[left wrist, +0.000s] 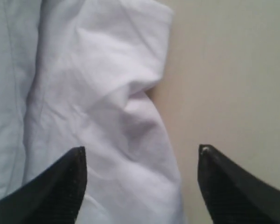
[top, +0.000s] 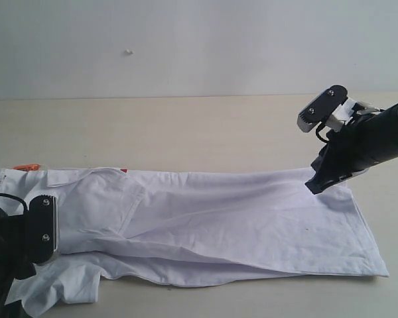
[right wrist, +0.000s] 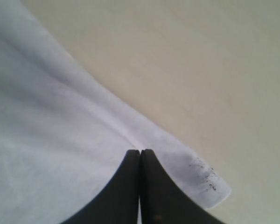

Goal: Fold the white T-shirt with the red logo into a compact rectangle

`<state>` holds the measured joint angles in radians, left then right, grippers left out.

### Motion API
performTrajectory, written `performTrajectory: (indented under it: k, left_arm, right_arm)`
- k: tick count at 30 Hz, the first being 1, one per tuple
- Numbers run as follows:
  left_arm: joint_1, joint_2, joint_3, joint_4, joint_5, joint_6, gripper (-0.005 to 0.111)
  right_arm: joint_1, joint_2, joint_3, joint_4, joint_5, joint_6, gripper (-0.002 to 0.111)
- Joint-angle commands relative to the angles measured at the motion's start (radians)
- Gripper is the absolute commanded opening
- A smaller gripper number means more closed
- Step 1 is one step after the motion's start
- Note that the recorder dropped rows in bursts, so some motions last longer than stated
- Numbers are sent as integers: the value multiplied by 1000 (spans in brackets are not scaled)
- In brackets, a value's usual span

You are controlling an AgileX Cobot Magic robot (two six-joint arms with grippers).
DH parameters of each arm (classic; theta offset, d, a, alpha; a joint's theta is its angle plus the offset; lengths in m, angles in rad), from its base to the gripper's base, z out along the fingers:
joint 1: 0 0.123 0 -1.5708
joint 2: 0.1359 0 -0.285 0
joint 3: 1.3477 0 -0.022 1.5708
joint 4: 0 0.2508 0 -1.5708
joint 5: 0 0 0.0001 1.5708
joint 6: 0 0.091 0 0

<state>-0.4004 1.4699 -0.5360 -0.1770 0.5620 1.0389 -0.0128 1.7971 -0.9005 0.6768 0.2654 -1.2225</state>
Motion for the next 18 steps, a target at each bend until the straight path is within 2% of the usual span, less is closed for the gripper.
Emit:
performTrajectory:
  k: [1,8,10,12,13,14,16,17,18]
  left_arm:
    - [-7,-9,1,-30,8,-8,65]
    - [-7,34,1,-30,25,9,39]
    - [-7,58,1,-30,22,24,38]
    - [-7,82,1,-30,4,31,48]
    - [-7,89,1,-30,-19,31,57]
    - [-7,96,1,-30,-28,31,59]
    - [-7,108,1,-30,-42,31,58]
    - [-7,117,1,-30,-47,31,54]
    - [-7,131,1,-30,-68,31,41]
  right_arm:
    - [2,-9,-6,5,-4,-5,0]
    - [2,-9,-6,5,-4,-5,0]
    - [2,-9,-6,5,-2,-5,0]
    - [2,-9,-6,5,-2,-5,0]
    - [2,-9,-6,5,-2,-5,0]
    - [2,-9,-6,5,-2,-5,0]
    - [2,-9,-6,5,-2,-5,0]
    - [2,-9,-6,5,-2,-5,0]
    - [2,-9,-6,5,-2,-5,0]
